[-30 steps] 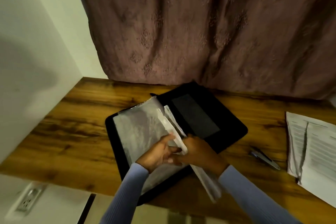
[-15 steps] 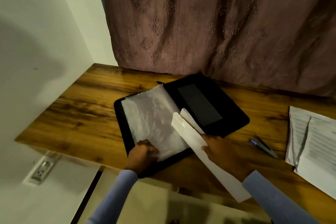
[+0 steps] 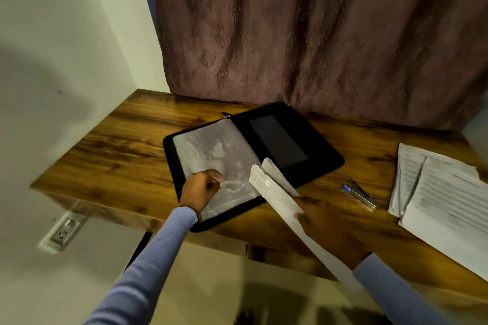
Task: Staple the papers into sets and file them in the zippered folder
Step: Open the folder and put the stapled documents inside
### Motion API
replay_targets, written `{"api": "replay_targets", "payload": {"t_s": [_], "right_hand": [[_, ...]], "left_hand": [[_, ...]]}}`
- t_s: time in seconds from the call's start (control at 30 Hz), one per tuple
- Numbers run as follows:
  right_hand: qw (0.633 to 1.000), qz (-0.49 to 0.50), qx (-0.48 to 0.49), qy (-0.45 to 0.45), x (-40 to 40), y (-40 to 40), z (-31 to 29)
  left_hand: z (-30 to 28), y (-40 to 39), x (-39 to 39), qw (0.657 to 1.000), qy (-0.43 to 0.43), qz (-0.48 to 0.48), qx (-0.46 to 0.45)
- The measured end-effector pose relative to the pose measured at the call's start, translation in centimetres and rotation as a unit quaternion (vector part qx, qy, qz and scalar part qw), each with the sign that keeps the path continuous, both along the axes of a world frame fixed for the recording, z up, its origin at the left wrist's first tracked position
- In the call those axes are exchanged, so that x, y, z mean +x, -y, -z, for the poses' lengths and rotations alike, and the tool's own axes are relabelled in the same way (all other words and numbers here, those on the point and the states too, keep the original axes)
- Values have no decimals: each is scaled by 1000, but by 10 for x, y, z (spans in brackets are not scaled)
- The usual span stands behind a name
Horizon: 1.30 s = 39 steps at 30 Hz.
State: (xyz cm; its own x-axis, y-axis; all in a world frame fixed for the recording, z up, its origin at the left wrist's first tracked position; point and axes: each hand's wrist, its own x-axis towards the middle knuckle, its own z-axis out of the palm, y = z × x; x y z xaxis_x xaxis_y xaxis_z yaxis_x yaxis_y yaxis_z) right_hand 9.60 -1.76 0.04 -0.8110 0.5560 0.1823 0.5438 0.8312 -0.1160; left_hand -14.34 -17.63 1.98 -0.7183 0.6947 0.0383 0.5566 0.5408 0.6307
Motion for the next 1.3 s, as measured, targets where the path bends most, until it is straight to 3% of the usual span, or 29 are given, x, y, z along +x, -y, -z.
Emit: {"api": "replay_targets", "payload": {"t_s": [0.13, 0.2, 0.27, 0.47, 0.6, 0.7, 0.77, 1.1, 1.23, 1.3], "right_hand": [[999, -6, 38, -37, 1, 13, -6], [999, -21, 23, -30, 2, 21, -8], [998, -40, 16, -38, 2, 25, -13], [986, -123, 60, -90, -4, 43, -42], [985, -154, 76, 26, -12, 56, -59], [973, -117, -45, 192, -23, 63, -64], [961, -97, -60, 253, -30, 70, -70], [973, -97, 1, 210, -53, 78, -92], [980, -108, -60, 158, -69, 69, -91], [978, -95, -163, 92, -71, 60, -89]], "left_hand": [[-10, 2, 10, 979, -183, 45, -83], [-17, 6, 20, 955, -244, 71, -155], [-14, 7, 24, 943, -279, 55, -172], [-23, 13, 26, 958, -255, 28, -131], [-34, 16, 31, 968, -229, 42, -97], [-44, 20, 32, 973, -209, 46, -82], [-49, 23, 33, 976, -197, 57, -69], [-54, 32, 42, 970, -215, 101, -45], [-55, 35, 46, 971, -212, 99, -53], [-51, 38, 47, 970, -207, 109, -69]]}}
